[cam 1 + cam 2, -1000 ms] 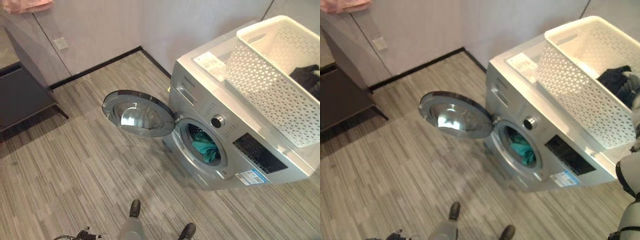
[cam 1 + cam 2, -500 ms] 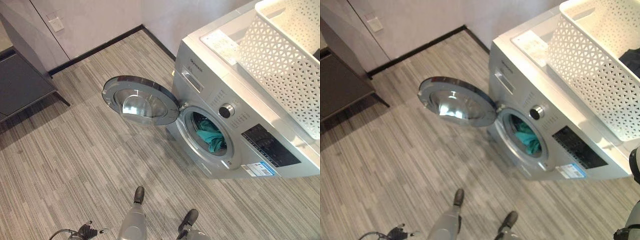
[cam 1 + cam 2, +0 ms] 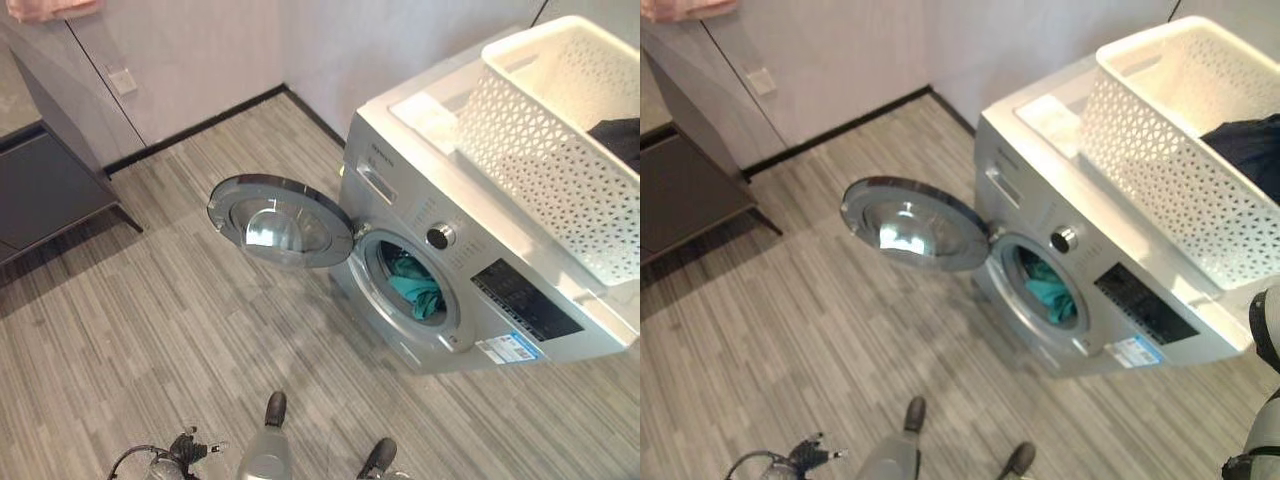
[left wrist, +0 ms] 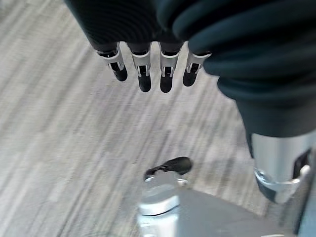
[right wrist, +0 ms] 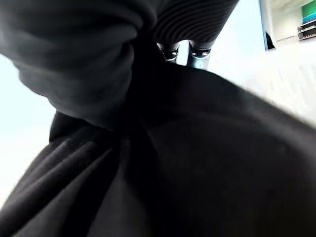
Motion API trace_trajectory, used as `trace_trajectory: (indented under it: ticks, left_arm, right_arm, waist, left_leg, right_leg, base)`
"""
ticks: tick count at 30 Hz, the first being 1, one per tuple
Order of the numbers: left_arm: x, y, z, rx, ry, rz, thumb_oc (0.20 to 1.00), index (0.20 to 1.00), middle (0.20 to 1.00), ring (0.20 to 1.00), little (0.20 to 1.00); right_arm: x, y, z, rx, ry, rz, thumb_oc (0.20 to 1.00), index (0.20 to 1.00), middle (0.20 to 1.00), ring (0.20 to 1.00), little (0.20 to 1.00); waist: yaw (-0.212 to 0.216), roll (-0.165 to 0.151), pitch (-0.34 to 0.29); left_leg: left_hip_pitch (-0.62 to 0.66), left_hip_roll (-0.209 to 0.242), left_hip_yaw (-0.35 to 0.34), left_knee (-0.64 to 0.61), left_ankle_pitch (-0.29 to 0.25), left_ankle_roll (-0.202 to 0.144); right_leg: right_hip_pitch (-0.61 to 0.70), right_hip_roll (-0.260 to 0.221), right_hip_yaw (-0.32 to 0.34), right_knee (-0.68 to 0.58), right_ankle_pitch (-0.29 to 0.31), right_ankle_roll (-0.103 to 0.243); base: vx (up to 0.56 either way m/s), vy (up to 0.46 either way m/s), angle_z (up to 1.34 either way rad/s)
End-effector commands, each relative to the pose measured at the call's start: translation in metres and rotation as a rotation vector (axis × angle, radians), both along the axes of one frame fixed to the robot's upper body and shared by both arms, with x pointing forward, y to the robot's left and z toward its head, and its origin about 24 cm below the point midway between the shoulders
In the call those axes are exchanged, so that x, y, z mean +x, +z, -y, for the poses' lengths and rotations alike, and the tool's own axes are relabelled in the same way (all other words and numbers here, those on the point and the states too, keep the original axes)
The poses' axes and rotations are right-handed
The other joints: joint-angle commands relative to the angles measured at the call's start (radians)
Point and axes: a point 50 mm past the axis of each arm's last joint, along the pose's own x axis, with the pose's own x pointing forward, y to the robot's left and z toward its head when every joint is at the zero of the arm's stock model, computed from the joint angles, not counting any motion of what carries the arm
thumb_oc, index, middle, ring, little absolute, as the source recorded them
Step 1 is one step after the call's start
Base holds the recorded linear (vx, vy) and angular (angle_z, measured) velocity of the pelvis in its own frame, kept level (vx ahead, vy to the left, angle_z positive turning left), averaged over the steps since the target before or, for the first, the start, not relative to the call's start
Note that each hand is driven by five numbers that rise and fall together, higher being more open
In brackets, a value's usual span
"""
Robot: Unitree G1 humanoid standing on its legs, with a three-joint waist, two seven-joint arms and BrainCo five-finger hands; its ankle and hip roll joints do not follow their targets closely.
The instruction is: Grab the laundry basket,head to the washer,open it,put in the laundry and shut it.
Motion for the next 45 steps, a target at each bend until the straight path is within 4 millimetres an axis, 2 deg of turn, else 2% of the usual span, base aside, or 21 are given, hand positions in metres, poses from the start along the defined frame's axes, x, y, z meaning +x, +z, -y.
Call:
trace_trajectory:
  ticks: [1, 5, 9, 17, 19, 21, 23, 24, 25, 26, 27, 28, 29, 30, 31, 32, 33, 36, 40, 44, 45]
  left_arm:
    - [-0.022, -0.005, -0.004, 0.05, 0.001, -0.052, 1.0, 1.0, 1.0, 1.0, 1.0]
    - [-0.028, -0.007, -0.003, 0.062, 0.016, -0.063, 1.0, 1.0, 1.0, 1.0, 1.0]
    - [-0.038, -0.01, 0.001, 0.053, 0.034, -0.085, 1.0, 1.0, 1.0, 1.0, 1.0]
    - [-0.046, -0.013, 0.006, 0.038, 0.024, -0.098, 1.0, 1.0, 1.0, 1.0, 1.0]
    - [-0.042, -0.012, 0.008, 0.028, 0.002, -0.077, 1.0, 1.0, 1.0, 1.0, 1.0]
    - [-0.027, -0.007, 0.01, 0.017, -0.045, -0.011, 1.0, 1.0, 1.0, 1.0, 1.0]
    - [-0.001, 0.005, 0.013, 0.004, -0.104, 0.107, 1.0, 1.0, 1.0, 1.0, 1.0]
    - [0.018, 0.017, 0.013, 0.005, -0.162, 0.196, 1.0, 1.0, 1.0, 1.0, 1.0]
    - [0.049, 0.043, 0.012, 0.025, -0.239, 0.353, 1.0, 1.0, 1.0, 1.0, 1.0]
    - [0.067, 0.061, 0.015, 0.027, -0.296, 0.449, 1.0, 1.0, 1.0, 1.0, 1.0]
    - [0.086, 0.088, 0.017, 0.031, -0.354, 0.574, 1.0, 1.0, 1.0, 1.0, 1.0]
    - [0.109, 0.135, 0.017, 0.051, -0.4, 0.781, 1.0, 1.0, 1.0, 1.0, 1.0]
    - [0.112, 0.15, 0.02, 0.05, -0.43, 0.841, 1.0, 1.0, 1.0, 1.0, 1.0]
    - [0.12, 0.176, 0.022, 0.079, -0.474, 0.946, 1.0, 1.0, 1.0, 1.0, 1.0]
    - [0.12, 0.176, 0.021, 0.08, -0.474, 0.945, 1.0, 1.0, 1.0, 1.0, 1.0]
    - [0.135, 0.219, 0.028, 0.128, -0.543, 1.116, 1.0, 1.0, 1.0, 1.0, 1.0]
    - [0.144, 0.241, 0.034, 0.138, -0.58, 1.197, 1.0, 1.0, 1.0, 1.0, 1.0]
    - [0.164, 0.286, 0.046, 0.136, -0.633, 1.341, 1.0, 1.0, 1.0, 1.0, 1.0]
    - [0.203, 0.327, 0.084, -0.038, -0.678, 1.44, 1.0, 1.0, 1.0, 1.0, 1.0]
    - [0.242, 0.355, 0.143, -0.188, -0.739, 1.446, 1.0, 1.0, 1.0, 1.0, 1.0]
    - [0.243, 0.356, 0.145, -0.189, -0.741, 1.449, 1.0, 1.0, 1.0, 1.0, 1.0]
  right_arm:
    - [-0.007, 0.042, -0.007, -0.086, -0.03, 0.248, 0.2, 0.2, 0.2, 0.2, 0.2]
    - [-0.008, 0.057, -0.014, -0.074, -0.007, 0.361, 0.2, 0.2, 0.2, 0.2, 0.2]
    - [-0.016, 0.086, -0.022, -0.093, 0.004, 0.527, 0.2, 0.2, 0.2, 0.2, 0.2]
    - [-0.034, 0.114, -0.023, -0.129, 0.019, 0.656, 0.2, 0.2, 0.2, 0.2, 0.2]
    - [-0.035, 0.117, -0.024, -0.135, 0.031, 0.663, 0.2, 0.2, 0.2, 0.2, 0.2]
    - [-0.035, 0.119, -0.025, -0.142, 0.034, 0.652, 0.2, 0.2, 0.2, 0.2, 0.2]
    - [-0.035, 0.121, -0.026, -0.143, 0.039, 0.649, 0.2, 0.2, 0.2, 0.2, 0.2]
    - [-0.035, 0.122, -0.026, -0.152, 0.037, 0.636, 0.2, 0.2, 0.2, 0.2, 0.2]
    - [-0.035, 0.121, -0.025, -0.166, 0.035, 0.619, 0.2, 0.2, 0.2, 0.2, 0.2]
    - [-0.036, 0.121, -0.025, -0.17, 0.035, 0.614, 0.2, 0.2, 0.2, 0.2, 0.2]
    - [-0.037, 0.121, -0.024, -0.173, 0.032, 0.609, 0.2, 0.2, 0.2, 0.2, 0.2]
    - [-0.035, 0.116, -0.023, -0.174, 0.03, 0.589, 0.2, 0.2, 0.2, 0.2, 0.2]
    - [-0.033, 0.113, -0.023, -0.167, 0.035, 0.584, 0.2, 0.2, 0.2, 0.2, 0.2]
    - [-0.031, 0.111, -0.022, -0.16, 0.033, 0.575, 0.2, 0.2, 0.2, 0.2, 0.2]
    - [-0.031, 0.11, -0.023, -0.16, 0.034, 0.575, 0.2, 0.2, 0.2, 0.2, 0.2]
    - [-0.022, 0.103, -0.027, -0.143, 0.048, 0.551, 0.2, 0.2, 0.2, 0.2, 0.2]
    - [-0.016, 0.1, -0.032, -0.129, 0.065, 0.54, 0.2, 0.2, 0.2, 0.2, 0.2]
    - [0.002, 0.094, -0.05, -0.084, 0.125, 0.508, 0.2, 0.2, 0.2, 0.2, 0.2]
    - [0.029, 0.087, -0.083, -0.031, 0.214, 0.456, 0.2, 0.2, 0.2, 0.2, 0.2]
    - [0.048, 0.085, -0.118, 0.013, 0.299, 0.424, 0.2, 0.2, 0.2, 0.2, 0.2]
    - [0.048, 0.086, -0.117, 0.012, 0.296, 0.426, 0.2, 0.2, 0.2, 0.2, 0.2]
  waist:
    - [-0.004, -0.02, -0.072]
    - [-0.012, -0.021, -0.097]
    - [-0.026, -0.022, -0.136]
    - [-0.049, -0.025, -0.171]
    - [-0.05, -0.026, -0.175]
    - [-0.051, -0.027, -0.179]
    - [-0.052, -0.028, -0.182]
    - [-0.052, -0.028, -0.184]
    - [-0.052, -0.026, -0.184]
    - [-0.052, -0.025, -0.184]
    - [-0.05, -0.024, -0.185]
    - [-0.049, -0.024, -0.186]
    - [-0.05, -0.024, -0.187]
    - [-0.05, -0.025, -0.189]
    - [-0.051, -0.025, -0.189]
    - [-0.055, -0.024, -0.193]
    - [-0.06, -0.023, -0.198]
    - [-0.071, -0.018, -0.207]
    - [-0.091, -0.009, -0.224]
    - [-0.116, 0.004, -0.235]
    - [-0.115, 0.002, -0.234]
  left_leg:
    - [0.016, 0.015, 0.001, -0.025, -0.043, 0.003]
    - [0.052, 0.018, 0.006, -0.038, -0.046, 0.002]
    - [0.09, 0.02, 0.013, -0.049, -0.049, 0.001]
    - [0.119, 0.024, 0.018, -0.057, -0.051, 0.0]
    - [0.123, 0.024, 0.022, -0.058, -0.052, 0.0]
    - [0.127, 0.026, 0.024, -0.059, -0.053, 0.001]
    - [0.13, 0.027, 0.025, -0.059, -0.054, 0.001]
    - [0.131, 0.028, 0.026, -0.06, -0.055, 0.0]
    - [0.132, 0.029, 0.026, -0.059, -0.054, 0.0]
    - [0.132, 0.031, 0.025, -0.059, -0.054, 0.0]
    - [0.132, 0.032, 0.025, -0.059, -0.054, 0.0]
    - [0.133, 0.034, 0.024, -0.06, -0.053, -0.001]
    - [0.133, 0.035, 0.024, -0.06, -0.053, -0.001]
    - [0.133, 0.036, 0.025, -0.06, -0.052, -0.002]
    - [0.134, 0.036, 0.025, -0.06, -0.052, -0.002]
    - [0.134, 0.038, 0.027, -0.061, -0.052, -0.003]
    - [0.135, 0.038, 0.028, -0.062, -0.052, -0.003]
    - [0.142, 0.039, 0.031, -0.063, -0.053, -0.005]
    - [0.149, 0.035, 0.04, -0.065, -0.049, -0.005]
    - [0.156, 0.034, 0.042, -0.065, -0.049, -0.008]
    - [0.152, 0.032, 0.041, -0.065, -0.045, -0.007]
  right_leg:
    - [-0.013, -0.022, 0.037, 0.067, -0.086, 0.023]
    - [0.017, -0.02, 0.038, 0.062, -0.09, 0.024]
    - [0.05, -0.015, 0.042, 0.054, -0.091, 0.026]
    - [0.068, -0.007, 0.047, 0.06, -0.096, 0.026]
    - [0.07, -0.005, 0.051, 0.058, -0.095, 0.026]
    - [0.072, -0.004, 0.053, 0.057, -0.094, 0.026]
    - [0.074, -0.003, 0.054, 0.056, -0.093, 0.026]
    - [0.075, -0.002, 0.054, 0.054, -0.093, 0.027]
    - [0.076, 0.0, 0.055, 0.054, -0.093, 0.027]
    - [0.076, 0.0, 0.056, 0.053, -0.093, 0.027]
    - [0.077, 0.001, 0.056, 0.051, -0.093, 0.028]
    - [0.078, 0.004, 0.057, 0.048, -0.092, 0.028]
    - [0.078, 0.005, 0.057, 0.047, -0.092, 0.028]
    - [0.079, 0.006, 0.058, 0.045, -0.092, 0.028]
    - [0.079, 0.006, 0.058, 0.045, -0.092, 0.028]
    - [0.079, 0.009, 0.062, 0.045, -0.093, 0.026]
    - [0.079, 0.01, 0.064, 0.044, -0.094, 0.025]
    - [0.084, 0.012, 0.07, 0.043, -0.094, 0.023]
    - [0.085, 0.01, 0.072, 0.04, -0.089, 0.023]
    - [0.089, 0.012, 0.077, 0.041, -0.092, 0.022]
    - [0.086, 0.011, 0.075, 0.04, -0.088, 0.022]
  base:
    - [-0.06, 0.033, 0.01]
    - [0.03, 0.007, 0.01]
    - [0.01, 0.004, -0.01]
    - [0.0, 0.001, -0.01]
    - [0.0, 0.001, -0.06]
    - [0.0, -0.002, -0.02]
    - [0.0, -0.005, -0.03]
    - [-0.02, -0.015, -0.07]
    - [-0.02, -0.016, -0.07]
    - [-0.02, -0.021, -0.06]
    - [-0.02, -0.029, -0.05]
    - [-0.01, -0.029, -0.04]
    - [-0.01, -0.03, -0.01]
    - [0.0, 0.0, 0.0]
    - [0.0, 0.0, 0.0]
    - [0.0, 0.0, 0.0]
    - [0.0, 0.0, 0.0]
    - [-0.01, -0.006, -0.08]
    - [0.0, 0.002, -0.02]
    - [0.0, 0.003, -0.04]
    - [0.0, 0.0, 0.0]
